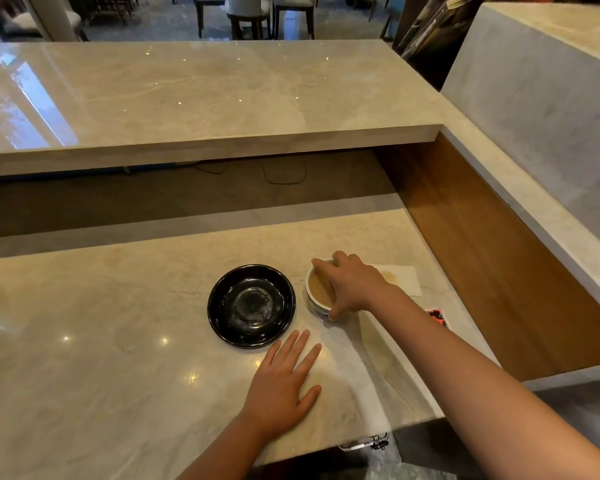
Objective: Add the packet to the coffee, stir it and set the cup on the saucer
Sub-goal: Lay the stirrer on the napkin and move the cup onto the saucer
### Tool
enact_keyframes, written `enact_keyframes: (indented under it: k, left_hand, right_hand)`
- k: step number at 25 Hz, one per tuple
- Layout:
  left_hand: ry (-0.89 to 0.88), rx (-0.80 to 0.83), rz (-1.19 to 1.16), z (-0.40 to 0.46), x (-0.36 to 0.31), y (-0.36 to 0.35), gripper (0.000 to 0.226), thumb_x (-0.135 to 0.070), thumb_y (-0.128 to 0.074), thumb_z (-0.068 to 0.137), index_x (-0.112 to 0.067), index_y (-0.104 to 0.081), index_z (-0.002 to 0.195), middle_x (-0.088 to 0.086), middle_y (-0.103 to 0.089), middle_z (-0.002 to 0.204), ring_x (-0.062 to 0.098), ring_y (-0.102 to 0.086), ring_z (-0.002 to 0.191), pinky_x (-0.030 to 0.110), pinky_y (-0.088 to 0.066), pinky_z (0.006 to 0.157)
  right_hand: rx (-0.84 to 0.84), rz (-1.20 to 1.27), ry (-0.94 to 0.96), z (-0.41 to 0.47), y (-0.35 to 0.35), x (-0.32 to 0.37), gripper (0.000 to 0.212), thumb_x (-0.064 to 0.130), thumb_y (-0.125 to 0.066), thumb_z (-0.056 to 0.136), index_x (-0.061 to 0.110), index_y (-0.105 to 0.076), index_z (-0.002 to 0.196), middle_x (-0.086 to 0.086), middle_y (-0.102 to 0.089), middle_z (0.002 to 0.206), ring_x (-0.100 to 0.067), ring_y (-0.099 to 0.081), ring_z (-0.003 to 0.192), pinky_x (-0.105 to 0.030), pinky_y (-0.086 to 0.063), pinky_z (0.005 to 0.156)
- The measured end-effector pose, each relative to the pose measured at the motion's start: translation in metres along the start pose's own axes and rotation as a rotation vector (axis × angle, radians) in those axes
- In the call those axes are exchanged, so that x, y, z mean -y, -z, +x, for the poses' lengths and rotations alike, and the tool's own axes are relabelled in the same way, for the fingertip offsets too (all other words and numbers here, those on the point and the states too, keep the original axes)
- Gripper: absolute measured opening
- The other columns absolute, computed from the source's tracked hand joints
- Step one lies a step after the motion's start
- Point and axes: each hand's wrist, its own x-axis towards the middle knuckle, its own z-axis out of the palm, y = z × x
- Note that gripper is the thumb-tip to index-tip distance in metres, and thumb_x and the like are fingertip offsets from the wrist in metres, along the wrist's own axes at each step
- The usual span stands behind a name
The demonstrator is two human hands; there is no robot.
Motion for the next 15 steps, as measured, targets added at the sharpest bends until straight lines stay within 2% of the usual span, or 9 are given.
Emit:
enact_keyframes:
  k: [9,15]
  left_hand:
    - [0.012,-0.003,-0.026,-0.002,0.002,-0.003,0.062,-0.049,-0.041,0.092,-0.028,-0.023,0.147,0.002,-0.014,0.155,0.015,0.002,0.140,0.042,-0.002,0.112]
    - [0.010,0.004,-0.032,-0.004,0.003,-0.003,0.063,-0.050,-0.039,0.092,-0.028,-0.021,0.147,0.002,-0.010,0.155,0.014,0.008,0.139,0.040,0.001,0.112]
  right_hand:
    - [-0.080,0.060,-0.026,-0.007,-0.005,0.001,0.103,0.055,-0.079,0.049,0.031,-0.023,0.132,-0.013,-0.037,0.132,-0.032,-0.037,0.118,-0.043,-0.048,0.082]
    - [-0.201,0.050,0.079,-0.016,0.019,0.023,0.097,0.056,-0.075,0.051,0.030,-0.024,0.130,-0.012,-0.039,0.124,-0.030,-0.039,0.110,-0.037,-0.044,0.072]
